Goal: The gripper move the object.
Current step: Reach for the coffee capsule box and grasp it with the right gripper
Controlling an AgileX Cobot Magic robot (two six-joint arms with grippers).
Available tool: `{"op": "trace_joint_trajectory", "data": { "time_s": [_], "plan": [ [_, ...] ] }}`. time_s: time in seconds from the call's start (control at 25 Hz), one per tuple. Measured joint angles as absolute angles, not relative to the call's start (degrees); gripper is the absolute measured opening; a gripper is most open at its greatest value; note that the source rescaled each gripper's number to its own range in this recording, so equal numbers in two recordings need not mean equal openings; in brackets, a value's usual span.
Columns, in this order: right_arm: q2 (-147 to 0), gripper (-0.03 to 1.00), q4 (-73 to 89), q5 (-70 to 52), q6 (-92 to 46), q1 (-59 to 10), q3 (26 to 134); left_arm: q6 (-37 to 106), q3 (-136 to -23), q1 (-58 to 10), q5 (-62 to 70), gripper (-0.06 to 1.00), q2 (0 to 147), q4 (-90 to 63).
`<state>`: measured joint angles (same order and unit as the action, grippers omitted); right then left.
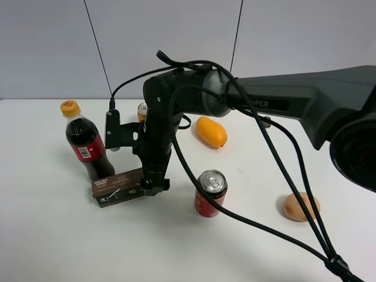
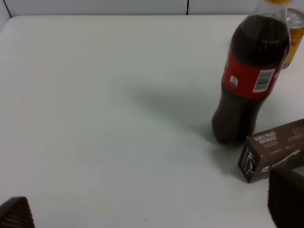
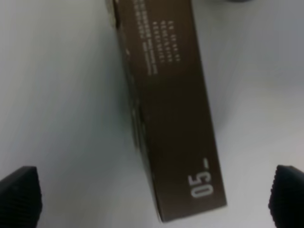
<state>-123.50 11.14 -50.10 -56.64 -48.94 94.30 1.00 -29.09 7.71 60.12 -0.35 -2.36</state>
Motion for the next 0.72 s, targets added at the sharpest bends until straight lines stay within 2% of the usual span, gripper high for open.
{"op": "trace_joint_trajectory", "data": {
  "time_s": [0.72],
  "plan": [
    [-129.2,0.89,14.0,-46.6,-60.2,-48.9,94.3,1.0,-29.1,7.7,60.1,1.00,-0.4,-2.4]
  ]
}}
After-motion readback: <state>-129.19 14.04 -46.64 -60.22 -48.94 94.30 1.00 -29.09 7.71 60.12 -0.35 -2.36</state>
